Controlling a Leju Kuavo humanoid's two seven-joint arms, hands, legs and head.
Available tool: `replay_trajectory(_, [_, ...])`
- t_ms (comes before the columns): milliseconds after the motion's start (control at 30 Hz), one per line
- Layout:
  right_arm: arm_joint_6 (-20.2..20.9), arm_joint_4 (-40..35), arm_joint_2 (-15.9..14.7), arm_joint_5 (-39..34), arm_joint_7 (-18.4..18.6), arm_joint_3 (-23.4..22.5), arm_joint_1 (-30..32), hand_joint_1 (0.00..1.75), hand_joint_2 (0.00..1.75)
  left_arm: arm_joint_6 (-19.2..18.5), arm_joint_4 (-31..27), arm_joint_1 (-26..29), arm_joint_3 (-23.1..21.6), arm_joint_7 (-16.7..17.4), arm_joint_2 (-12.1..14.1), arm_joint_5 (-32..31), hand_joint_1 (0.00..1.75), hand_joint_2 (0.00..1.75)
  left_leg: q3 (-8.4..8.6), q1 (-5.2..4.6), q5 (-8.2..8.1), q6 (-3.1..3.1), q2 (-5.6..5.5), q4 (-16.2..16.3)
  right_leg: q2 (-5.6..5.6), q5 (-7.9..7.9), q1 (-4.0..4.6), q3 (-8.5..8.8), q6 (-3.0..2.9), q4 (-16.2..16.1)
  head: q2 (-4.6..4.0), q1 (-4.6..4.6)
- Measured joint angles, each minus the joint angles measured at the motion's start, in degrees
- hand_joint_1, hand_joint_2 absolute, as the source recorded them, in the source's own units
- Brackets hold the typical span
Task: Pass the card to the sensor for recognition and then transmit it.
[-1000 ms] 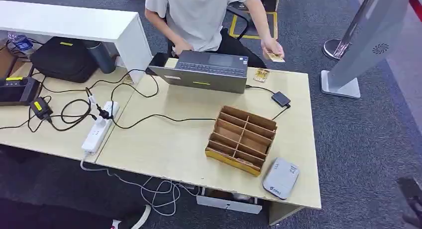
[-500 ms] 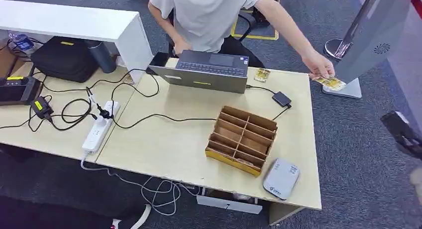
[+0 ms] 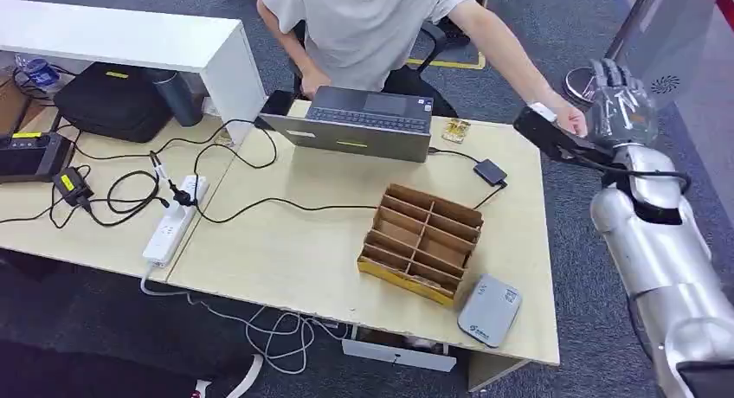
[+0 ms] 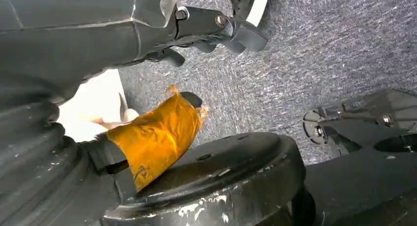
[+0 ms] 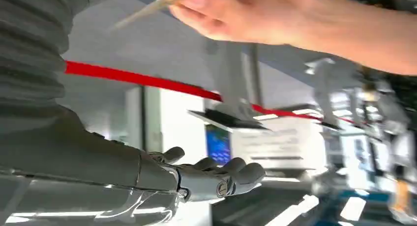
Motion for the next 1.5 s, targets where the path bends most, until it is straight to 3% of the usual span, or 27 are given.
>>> replay_trajectory(233, [-0.90, -3.13, 3.82, 0.90, 1.29, 7.82, -3.37, 0.00, 1.75, -3.15, 0.00, 0.00, 0.11, -1.05, 0.00, -0.02, 0.00, 1.75, 0.01, -0.01, 0.01, 0.00, -0.06, 0.00, -0.03, 0.00, -0.07, -0.02, 0.00, -0.02, 0.00, -0.02])
replay_trajectory(567, [-1.05, -5.42, 3.97, 1.33, 1.99, 10.09, -3.44, 0.00, 1.75, -3.80, 0.00, -0.06, 0.92, -1.11, -0.02, -0.50, 0.00, 1.75, 0.01, -0.25, 0.02, 0.04, 0.00, 0.02, 0.06, 0.03, -0.26, -0.04, 0.05, -0.05, 0.00, -0.02])
replay_trajectory(600, [-1.03, -5.62, 3.97, 1.33, 2.01, 10.22, -3.42, 1.75, 1.75, -3.87, 0.00, -0.06, 0.94, -1.13, 0.00, -0.50, 0.00, 1.75, 0.01, -0.26, 0.02, 0.04, 0.00, 0.01, 0.07, 0.03, -0.27, -0.06, 0.05, -0.05, 0.00, 0.00])
replay_trajectory(1133, [0.15, -7.63, 3.56, -0.63, 0.83, 10.55, -1.96, 1.75, 1.75, -5.81, 0.00, -0.08, 1.03, -2.93, 0.11, -0.55, 0.00, 1.75, 0.00, -0.31, 0.02, 0.04, -0.02, 0.00, 0.05, 0.03, -0.31, -0.09, 0.06, -0.03, 0.00, -0.02])
replay_trajectory(1333, [0.31, -8.44, 3.52, -1.20, 0.04, 10.55, -1.69, 1.75, 1.75, -7.21, 0.00, -0.23, 1.03, -6.05, 0.11, -1.42, 0.00, 1.75, 0.00, -0.32, 0.02, 0.05, -0.03, 0.00, 0.04, 0.03, -0.32, -0.09, 0.06, -0.03, 0.00, -0.02])
replay_trajectory(1500, [-0.37, -10.34, 2.95, -0.74, -0.07, 10.60, -0.18, 1.75, 1.75, -6.88, 0.00, -0.28, 1.03, -6.25, 0.09, -0.63, 0.00, 1.75, 0.01, -0.32, 0.01, 0.05, -0.02, 0.00, 0.05, 0.02, -0.32, -0.09, 0.07, -0.04, 0.00, -0.02])
